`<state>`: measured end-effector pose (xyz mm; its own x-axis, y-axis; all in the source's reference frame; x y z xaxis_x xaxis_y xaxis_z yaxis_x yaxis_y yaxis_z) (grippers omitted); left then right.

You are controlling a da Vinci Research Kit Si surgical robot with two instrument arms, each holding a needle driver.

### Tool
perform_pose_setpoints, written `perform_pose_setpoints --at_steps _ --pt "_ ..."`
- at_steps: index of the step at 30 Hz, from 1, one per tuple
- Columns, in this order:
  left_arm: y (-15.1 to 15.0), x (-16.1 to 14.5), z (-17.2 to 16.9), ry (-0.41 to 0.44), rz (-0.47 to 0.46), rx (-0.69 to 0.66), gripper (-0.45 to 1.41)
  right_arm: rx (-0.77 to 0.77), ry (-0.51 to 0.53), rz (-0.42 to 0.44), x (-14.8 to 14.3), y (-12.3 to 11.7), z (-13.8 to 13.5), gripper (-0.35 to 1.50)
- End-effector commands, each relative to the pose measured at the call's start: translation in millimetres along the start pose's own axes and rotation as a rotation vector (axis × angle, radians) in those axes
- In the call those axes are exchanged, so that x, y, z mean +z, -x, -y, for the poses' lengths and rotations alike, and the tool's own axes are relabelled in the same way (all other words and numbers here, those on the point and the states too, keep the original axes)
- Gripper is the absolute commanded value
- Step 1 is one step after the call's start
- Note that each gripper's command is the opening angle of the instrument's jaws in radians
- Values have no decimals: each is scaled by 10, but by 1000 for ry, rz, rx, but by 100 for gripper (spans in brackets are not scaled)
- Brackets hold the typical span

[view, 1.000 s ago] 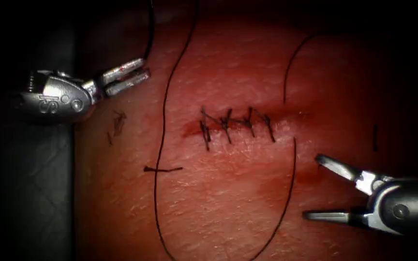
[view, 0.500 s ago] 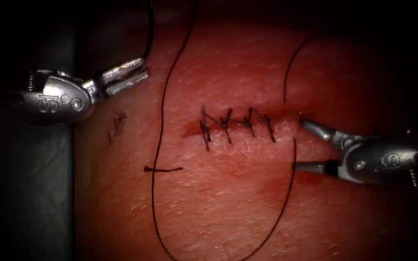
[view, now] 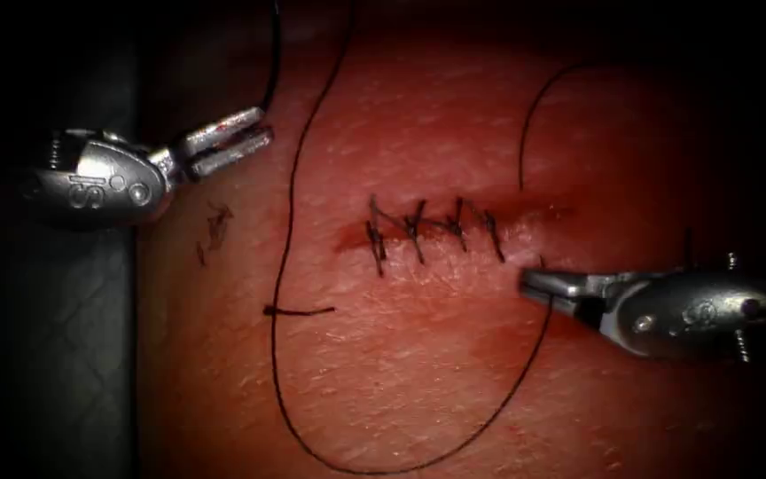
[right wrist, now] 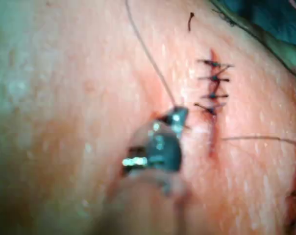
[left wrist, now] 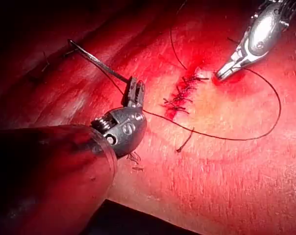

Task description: Wound Closure

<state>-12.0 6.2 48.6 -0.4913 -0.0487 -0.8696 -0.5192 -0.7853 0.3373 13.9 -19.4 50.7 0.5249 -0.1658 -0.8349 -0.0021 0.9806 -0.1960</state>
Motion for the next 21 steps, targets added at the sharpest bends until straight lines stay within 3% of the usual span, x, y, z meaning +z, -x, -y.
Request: perform_pose_setpoints --at_steps 1,12,21 --pt "3 6 -5 1 -1 -1 -45 -3 -3 -3 4 -6 14 -35" --pt "3 6 -6 1 -1 -1 -45 -4 -25 -51 -17 -74 45 -35" --pt "2 7 -6 0 0 -1 -45 -11 -36 -69 -24 -110 58 -35"
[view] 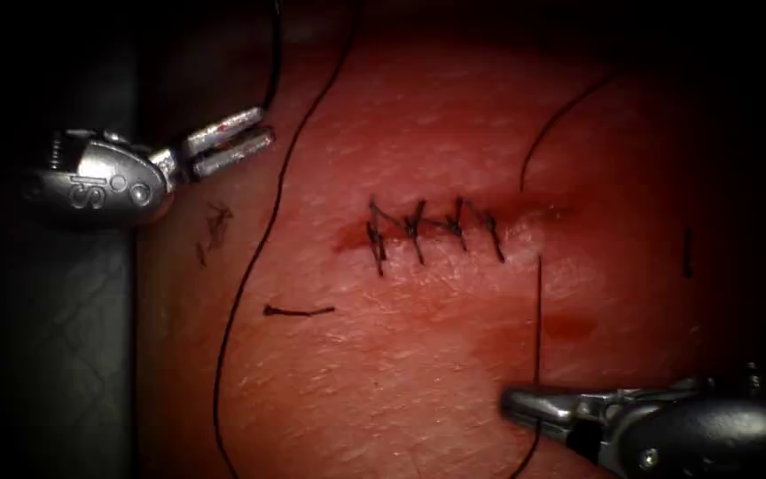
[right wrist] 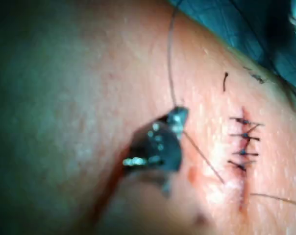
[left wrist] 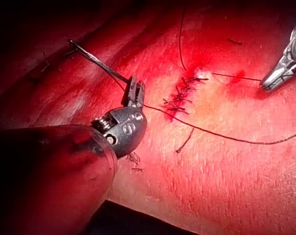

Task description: Wound Closure

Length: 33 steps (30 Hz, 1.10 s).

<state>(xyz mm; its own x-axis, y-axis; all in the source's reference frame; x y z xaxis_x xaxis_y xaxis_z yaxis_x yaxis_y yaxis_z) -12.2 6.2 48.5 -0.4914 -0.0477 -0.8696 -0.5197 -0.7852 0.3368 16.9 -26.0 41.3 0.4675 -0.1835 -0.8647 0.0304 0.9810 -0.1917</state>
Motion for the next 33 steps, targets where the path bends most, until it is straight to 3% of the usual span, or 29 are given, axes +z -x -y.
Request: perform_pose_setpoints --at_steps 1,7,27,28,29,30,31,33 --pt "3 6 -5 0 0 0 -45 1 -8 -4 8 -9 14 -35" --pt "3 6 -5 1 -3 0 -45 -2 -20 -16 7 -32 20 -35" --pt "2 7 -7 1 -5 0 -45 32 -75 -40 9 -49 50 -35" --pt "2 7 -7 1 -5 0 -45 58 -79 -36 9 -48 48 -5" --pt "2 7 -7 1 -5 0 -45 78 -80 -37 9 -46 44 56" --pt "2 7 -7 1 -5 0 -45 119 -68 -27 6 -41 39 84" --pt "2 7 -7 1 -5 0 -45 140 -59 -15 2 -37 34 99" --pt "2 7 -6 2 -5 0 -45 161 -38 15 -12 -22 21 105"
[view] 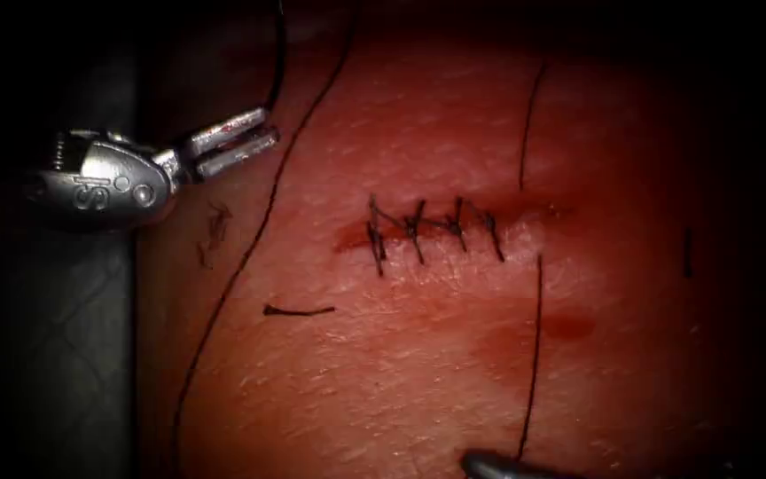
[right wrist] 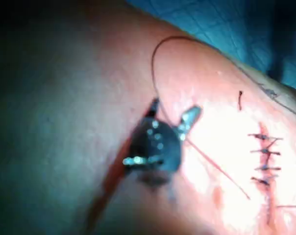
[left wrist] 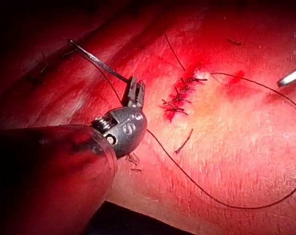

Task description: Wound Closure

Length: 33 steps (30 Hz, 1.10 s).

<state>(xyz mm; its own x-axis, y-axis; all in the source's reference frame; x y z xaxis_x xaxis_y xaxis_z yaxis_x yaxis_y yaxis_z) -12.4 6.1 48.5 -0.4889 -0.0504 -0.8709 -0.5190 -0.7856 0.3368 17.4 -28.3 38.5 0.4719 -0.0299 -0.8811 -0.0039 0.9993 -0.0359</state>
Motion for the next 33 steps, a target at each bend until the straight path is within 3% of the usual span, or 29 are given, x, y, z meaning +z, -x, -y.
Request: perform_pose_setpoints --at_steps 1,6,7,9,11,15,16,18,22,25,32,33 --pt "3 5 -5 1 -1 -1 -45 29 23 42 -17 23 -14 105" --pt "3 6 -5 1 -1 -1 -45 157 48 121 -57 66 -74 93" --pt "3 6 -5 1 -1 -1 -45 200 51 144 -65 81 -99 96" --pt "3 6 -5 0 -1 -1 -45 317 106 135 -66 100 -134 86" --pt "3 7 -6 0 0 0 -45 393 165 113 -59 109 -152 105" --pt "3 7 -6 2 1 1 -45 575 204 110 -38 125 -173 99" --pt "3 6 -6 2 1 1 -45 753 219 96 -25 133 -184 101" --pt "3 7 -6 3 -2 1 -45 846 221 65 -14 141 -193 103" --pt "3 7 -7 6 0 1 -45 937 178 1 21 155 -213 111" --pt "3 7 -7 6 -1 1 -45 972 132 -38 46 155 -219 105" --pt "2 6 -7 6 -1 1 -45 972 111 -62 74 149 -226 94" --pt "2 6 -7 6 -1 1 -45 973 113 -62 78 148 -228 78"
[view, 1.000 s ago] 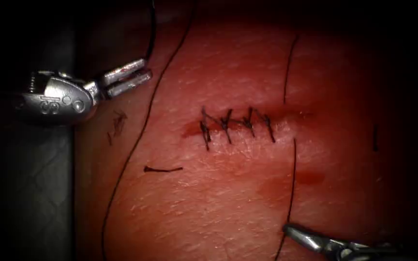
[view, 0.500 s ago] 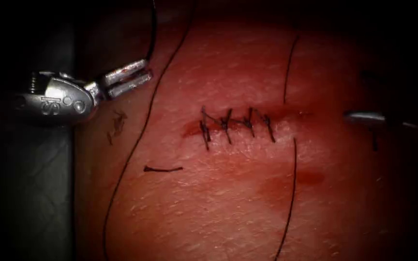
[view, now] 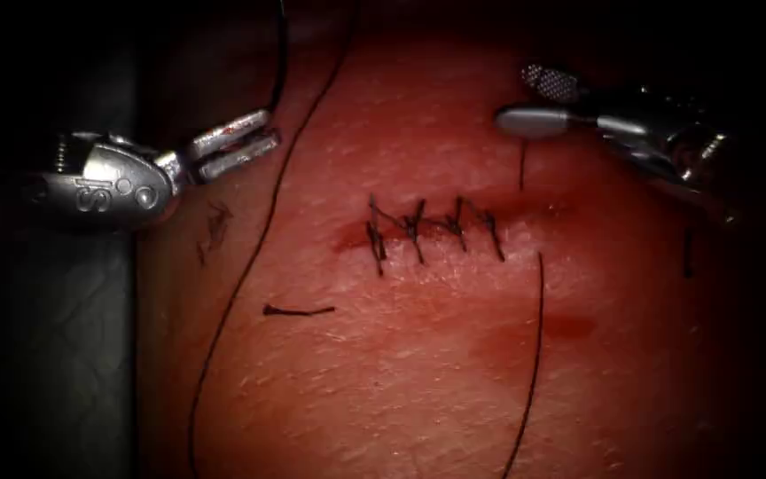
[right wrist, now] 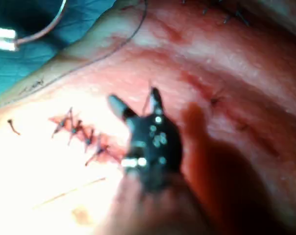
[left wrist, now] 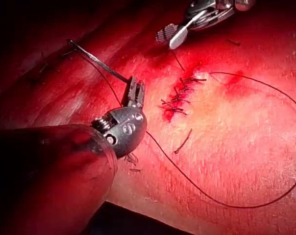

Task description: Wound Closure

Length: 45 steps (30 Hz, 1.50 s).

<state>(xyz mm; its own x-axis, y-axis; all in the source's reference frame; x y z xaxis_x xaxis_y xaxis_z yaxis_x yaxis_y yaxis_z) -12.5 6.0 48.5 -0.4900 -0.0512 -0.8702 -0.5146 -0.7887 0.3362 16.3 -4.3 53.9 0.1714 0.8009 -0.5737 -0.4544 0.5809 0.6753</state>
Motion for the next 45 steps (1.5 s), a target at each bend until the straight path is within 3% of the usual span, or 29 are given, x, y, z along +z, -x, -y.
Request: perform_pose_setpoints --at_steps 1,2,3,6,15,21,22,23,26,27,30,40,41,42,45 --pt "3 6 -5 1 -1 0 -45 1 -2 -3 9 7 4 41" --pt "3 6 -5 1 -1 0 -45 6 -3 -8 8 8 5 -25" --pt "3 6 -5 1 -1 0 -45 -53 0 -22 7 8 5 -35" --pt "3 6 -5 1 -1 0 -45 -100 53 -38 2 6 5 -35" --pt "3 6 -5 1 -2 0 -45 -166 44 -96 -14 -9 36 -35" --pt "5 7 -5 5 -4 0 -45 -174 40 -124 -18 -18 42 -35" --pt "7 8 -5 7 -3 1 -45 -180 42 -130 -17 -19 42 -16" --pt "9 9 -5 9 -7 2 -45 -179 44 -142 -16 -19 41 51" --pt "22 13 -7 19 -8 -16 -45 -191 45 -151 -18 -18 43 101" --pt "27 15 -9 23 -7 -24 -45 -197 44 -151 -19 -18 43 108" --pt "46 21 -14 37 -3 -41 -45 -209 41 -160 -23 -17 48 120" --pt "106 27 -22 58 38 -114 -45 -229 23 -170 -39 -15 64 125" --pt "113 27 -23 49 62 -173 4 -236 22 -170 -41 -14 65 125" --pt "114 27 -23 41 76 -195 27 -242 23 -170 -41 -14 65 125" --pt "109 23 -22 36 85 -226 63 -243 21 -171 -42 -12 65 125"
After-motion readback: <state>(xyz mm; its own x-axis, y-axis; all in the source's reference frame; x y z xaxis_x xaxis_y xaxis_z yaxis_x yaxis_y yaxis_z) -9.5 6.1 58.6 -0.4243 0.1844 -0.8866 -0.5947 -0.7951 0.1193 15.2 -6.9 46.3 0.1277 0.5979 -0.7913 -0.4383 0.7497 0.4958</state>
